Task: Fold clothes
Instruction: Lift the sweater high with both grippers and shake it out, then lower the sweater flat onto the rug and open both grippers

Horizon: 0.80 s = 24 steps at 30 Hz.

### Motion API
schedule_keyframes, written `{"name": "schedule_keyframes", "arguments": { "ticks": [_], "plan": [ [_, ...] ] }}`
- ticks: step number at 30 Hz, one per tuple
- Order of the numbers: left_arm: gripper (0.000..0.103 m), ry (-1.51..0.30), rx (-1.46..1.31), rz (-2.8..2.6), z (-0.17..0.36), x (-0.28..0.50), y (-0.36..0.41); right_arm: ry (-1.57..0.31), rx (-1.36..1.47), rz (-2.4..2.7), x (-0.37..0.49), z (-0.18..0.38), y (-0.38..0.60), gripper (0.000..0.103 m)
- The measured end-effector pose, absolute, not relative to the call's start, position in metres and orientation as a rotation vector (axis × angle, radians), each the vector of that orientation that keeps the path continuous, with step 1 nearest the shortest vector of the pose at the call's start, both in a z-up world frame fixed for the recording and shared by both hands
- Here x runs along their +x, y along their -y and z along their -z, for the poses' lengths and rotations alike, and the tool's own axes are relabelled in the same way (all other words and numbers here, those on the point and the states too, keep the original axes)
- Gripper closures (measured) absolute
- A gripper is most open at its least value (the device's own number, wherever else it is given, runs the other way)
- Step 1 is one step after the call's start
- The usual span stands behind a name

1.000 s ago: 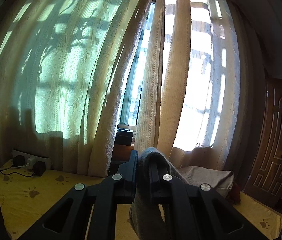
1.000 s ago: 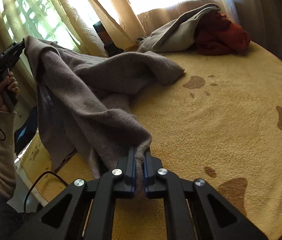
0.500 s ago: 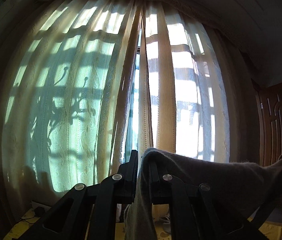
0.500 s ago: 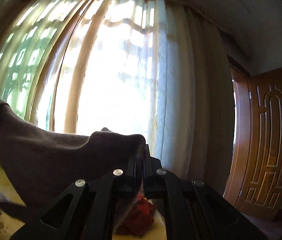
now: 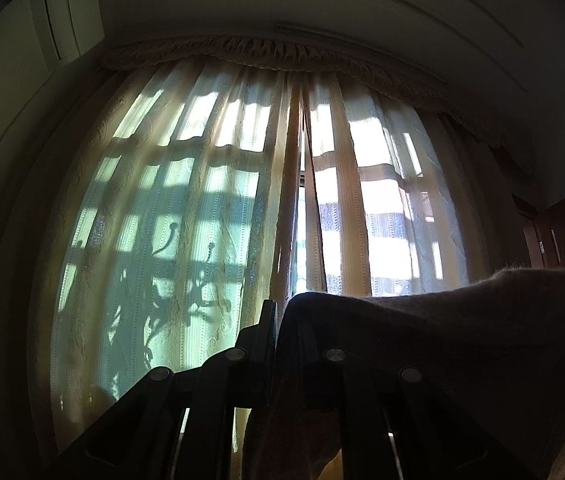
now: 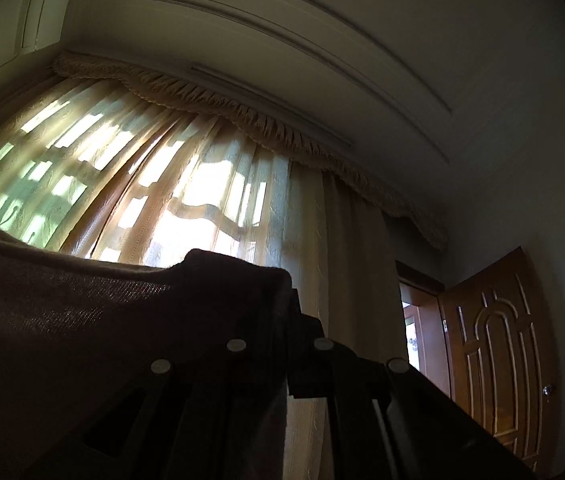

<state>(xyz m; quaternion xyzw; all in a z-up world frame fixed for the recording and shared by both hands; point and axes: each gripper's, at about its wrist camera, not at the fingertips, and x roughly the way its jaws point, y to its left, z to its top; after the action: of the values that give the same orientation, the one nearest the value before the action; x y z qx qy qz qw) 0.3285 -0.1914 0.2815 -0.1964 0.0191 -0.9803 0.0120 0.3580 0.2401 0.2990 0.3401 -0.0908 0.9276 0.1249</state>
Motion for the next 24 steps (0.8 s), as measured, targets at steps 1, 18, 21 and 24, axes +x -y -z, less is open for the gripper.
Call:
{"name": "schedule_keyframes", "arguments": {
  "ticks": [1, 18, 21, 24],
  "plan": [
    [0.093, -0.057, -0.624, 3.052, -0.279, 0.338, 0.192, 0.266, 1.018, -2.685, 0.366, -0.297, -0.239, 0.098],
    [0.092, 0.196, -0.041, 2.908, -0.188, 0.316, 0.215, 0.42, 0.557, -2.995, 0.246, -0.227, -0.169, 0.098],
    [0.092, 0.133, 0.246, 2.857, -0.148, 0.242, 0.25, 0.435, 0.231, -3.152, 0.167, -0.191, -0.139, 0.097],
    [0.092, 0.033, 0.533, 2.786, -0.095, 0.165, 0.28, 0.517, -0.071, -3.212, 0.091, -0.145, -0.101, 0.097]
  ]
}}
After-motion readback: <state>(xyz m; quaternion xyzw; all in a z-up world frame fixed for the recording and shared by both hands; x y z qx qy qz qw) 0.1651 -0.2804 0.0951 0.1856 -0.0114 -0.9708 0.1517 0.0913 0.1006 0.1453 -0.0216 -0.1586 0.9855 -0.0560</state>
